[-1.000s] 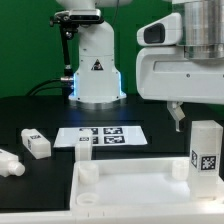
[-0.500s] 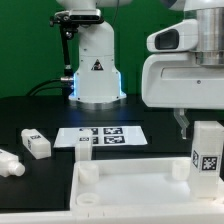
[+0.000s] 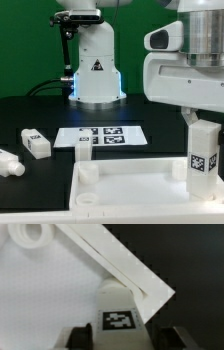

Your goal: Assemble desk

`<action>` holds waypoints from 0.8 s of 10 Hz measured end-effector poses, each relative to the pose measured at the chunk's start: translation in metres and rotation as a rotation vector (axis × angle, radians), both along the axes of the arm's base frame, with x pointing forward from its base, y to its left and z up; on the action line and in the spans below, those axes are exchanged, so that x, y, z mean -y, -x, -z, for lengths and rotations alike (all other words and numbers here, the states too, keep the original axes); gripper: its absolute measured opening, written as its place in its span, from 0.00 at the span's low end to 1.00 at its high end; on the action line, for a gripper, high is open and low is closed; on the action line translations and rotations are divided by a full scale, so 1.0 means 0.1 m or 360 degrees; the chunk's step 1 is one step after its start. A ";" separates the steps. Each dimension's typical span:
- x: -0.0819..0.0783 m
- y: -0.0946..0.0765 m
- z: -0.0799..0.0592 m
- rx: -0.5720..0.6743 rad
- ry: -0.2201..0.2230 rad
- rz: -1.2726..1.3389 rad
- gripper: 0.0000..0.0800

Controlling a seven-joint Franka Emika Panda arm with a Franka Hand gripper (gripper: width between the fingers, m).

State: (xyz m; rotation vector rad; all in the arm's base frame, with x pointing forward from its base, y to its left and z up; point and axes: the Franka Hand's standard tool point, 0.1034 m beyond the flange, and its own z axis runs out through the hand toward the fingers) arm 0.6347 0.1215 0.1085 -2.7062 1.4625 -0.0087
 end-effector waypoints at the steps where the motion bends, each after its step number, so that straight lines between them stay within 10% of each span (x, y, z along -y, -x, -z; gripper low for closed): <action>1: -0.03 0.02 0.02 -0.0025 -0.0026 0.0296 0.36; 4: -0.09 -0.06 0.03 -0.0009 -0.0226 0.1049 0.36; 8: -0.09 0.01 0.07 -0.0022 -0.0187 0.0569 0.45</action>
Offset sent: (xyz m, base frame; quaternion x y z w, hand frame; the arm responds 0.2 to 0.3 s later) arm 0.0234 -0.0086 -0.0006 0.1742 -0.0578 0.3762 0.9082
